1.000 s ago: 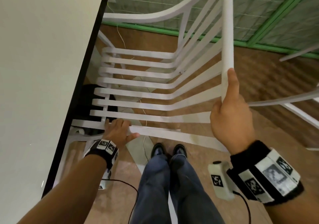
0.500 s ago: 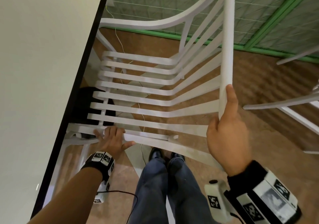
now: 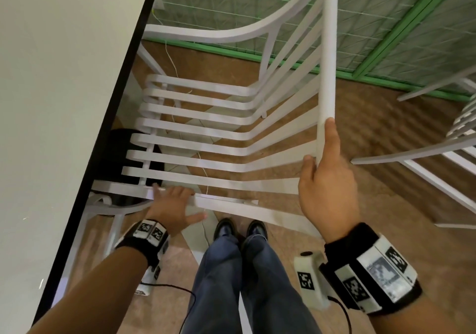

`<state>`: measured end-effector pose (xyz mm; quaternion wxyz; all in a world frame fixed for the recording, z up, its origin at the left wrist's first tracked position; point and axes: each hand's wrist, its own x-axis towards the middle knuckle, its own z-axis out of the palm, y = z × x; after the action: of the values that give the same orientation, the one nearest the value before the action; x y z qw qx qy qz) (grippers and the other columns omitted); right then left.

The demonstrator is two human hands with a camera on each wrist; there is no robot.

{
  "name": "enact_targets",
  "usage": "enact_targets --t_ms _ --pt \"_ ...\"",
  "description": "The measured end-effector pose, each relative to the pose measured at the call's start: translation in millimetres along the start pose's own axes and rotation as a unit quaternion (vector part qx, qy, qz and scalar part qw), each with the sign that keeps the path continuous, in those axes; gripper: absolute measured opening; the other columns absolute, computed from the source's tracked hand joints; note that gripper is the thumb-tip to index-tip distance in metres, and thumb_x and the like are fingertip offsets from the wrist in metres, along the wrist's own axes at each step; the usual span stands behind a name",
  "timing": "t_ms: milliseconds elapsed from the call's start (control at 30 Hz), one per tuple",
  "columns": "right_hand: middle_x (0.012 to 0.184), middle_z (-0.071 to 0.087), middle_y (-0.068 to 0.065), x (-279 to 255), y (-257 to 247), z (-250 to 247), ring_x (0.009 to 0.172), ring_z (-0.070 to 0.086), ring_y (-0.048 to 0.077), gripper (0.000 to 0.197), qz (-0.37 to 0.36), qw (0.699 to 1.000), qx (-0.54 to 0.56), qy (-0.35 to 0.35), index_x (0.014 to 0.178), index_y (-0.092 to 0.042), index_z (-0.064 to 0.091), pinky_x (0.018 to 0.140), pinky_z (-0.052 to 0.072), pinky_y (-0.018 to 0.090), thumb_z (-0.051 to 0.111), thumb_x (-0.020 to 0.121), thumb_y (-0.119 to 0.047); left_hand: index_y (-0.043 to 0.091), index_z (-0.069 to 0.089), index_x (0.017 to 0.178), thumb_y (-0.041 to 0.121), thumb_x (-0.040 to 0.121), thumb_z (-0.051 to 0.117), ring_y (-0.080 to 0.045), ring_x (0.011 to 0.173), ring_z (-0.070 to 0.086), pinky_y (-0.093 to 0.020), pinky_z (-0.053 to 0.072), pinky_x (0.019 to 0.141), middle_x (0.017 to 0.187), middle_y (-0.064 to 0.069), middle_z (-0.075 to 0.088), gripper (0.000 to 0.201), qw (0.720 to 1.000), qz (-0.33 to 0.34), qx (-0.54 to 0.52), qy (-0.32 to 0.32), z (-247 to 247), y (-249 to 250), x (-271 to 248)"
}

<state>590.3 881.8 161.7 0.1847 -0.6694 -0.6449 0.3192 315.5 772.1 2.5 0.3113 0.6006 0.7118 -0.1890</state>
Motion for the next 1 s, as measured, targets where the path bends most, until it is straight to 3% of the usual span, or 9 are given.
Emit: enact_targets --t_ms 67,167,267,367,500,667,767,900,1000 --pt "0.086 0.057 0.014 4 2 -1 0.059 0.050 0.019 0.062 0.002 1.000 -0.001 0.002 0.149 -0.032 0.007 0.048 0.032 0.030 0.041 0.099 -0.020 0.028 0.034 0.136 0.083 0.072 0.032 -0.023 0.138 0.030 -0.058 0.004 0.115 0.147 -0.001 0.038 0.085 0.999 0.046 -0.006 -0.017 0 21 4" --pt "0.086 0.059 0.015 13 4 -1 0.060 0.052 0.022 0.063 -0.006 1.000 -0.006 0.004 0.149 -0.030 0.006 0.048 0.033 0.030 0.042 0.099 -0.018 0.029 0.043 0.124 0.071 0.081 0.036 -0.020 0.126 0.039 -0.056 0.017 0.111 0.130 0.002 0.047 0.061 0.998 0.051 -0.025 0.022 0 32 15" --pt "0.089 0.059 0.015 15 4 0 0.061 0.053 0.022 0.062 -0.012 1.000 -0.009 0.009 0.148 -0.033 0.006 0.048 0.034 0.029 0.041 0.099 -0.020 0.029 0.047 0.116 0.078 0.072 0.027 -0.019 0.116 0.043 -0.052 0.026 0.102 0.120 0.004 0.049 0.069 0.998 0.051 -0.024 0.020 1 27 20" --pt "0.087 0.059 0.014 6 3 0 0.059 0.049 0.014 0.062 -0.010 1.000 -0.005 0.016 0.148 -0.032 0.006 0.045 0.028 0.023 0.042 0.099 -0.018 0.029 0.048 0.113 0.080 0.065 0.015 -0.019 0.114 0.043 -0.051 0.028 0.102 0.118 0.006 0.050 0.077 0.997 0.067 -0.023 0.040 5 25 17" --pt "0.081 0.058 0.012 9 6 0 0.055 0.046 0.009 0.063 -0.021 1.000 -0.011 0.017 0.149 -0.027 0.008 0.044 0.026 0.021 0.044 0.098 -0.015 0.028 0.047 0.113 0.074 0.071 0.025 -0.018 0.113 0.043 -0.049 0.028 0.101 0.118 0.005 0.050 0.066 0.997 0.066 -0.023 0.041 4 27 17" --pt "0.091 0.060 0.017 11 8 0 0.059 0.050 0.020 0.065 -0.035 0.999 -0.029 0.018 0.149 -0.029 0.007 0.049 0.033 0.028 0.044 0.097 -0.016 0.029 0.047 0.115 0.082 0.065 0.018 -0.019 0.114 0.043 -0.048 0.028 0.097 0.117 0.005 0.050 0.078 0.999 0.049 -0.013 0.014 3 25 22" --pt "0.106 0.057 0.021 9 7 1 0.067 0.049 0.025 0.066 -0.044 0.997 -0.062 0.022 0.149 -0.028 0.005 0.058 0.041 0.034 0.044 0.096 -0.020 0.027 0.041 0.126 0.077 0.075 0.031 -0.024 0.126 0.037 -0.050 0.026 0.104 0.134 -0.002 0.044 0.072 0.999 0.026 0.006 0.030 2 30 15" --pt "0.136 0.033 0.028 3 -1 -1 0.104 0.044 0.044 0.069 -0.074 0.976 -0.200 0.041 0.148 -0.012 0.016 0.075 0.046 0.052 0.051 0.091 -0.029 0.026 0.002 0.149 0.066 0.084 0.041 -0.027 0.146 -0.009 -0.054 0.003 0.116 0.160 -0.003 -0.006 0.086 0.990 -0.032 -0.083 0.107 24 33 -20" --pt "0.146 0.026 0.025 -12 -10 0 0.130 0.028 0.044 0.060 -0.167 0.937 -0.304 0.026 0.140 -0.011 0.035 0.096 0.036 0.061 0.048 0.087 -0.035 0.023 0.000 0.150 0.058 0.086 0.048 -0.028 0.147 0.000 -0.050 0.013 0.118 0.160 -0.005 -0.004 0.088 0.963 -0.136 -0.204 0.110 55 20 -77"
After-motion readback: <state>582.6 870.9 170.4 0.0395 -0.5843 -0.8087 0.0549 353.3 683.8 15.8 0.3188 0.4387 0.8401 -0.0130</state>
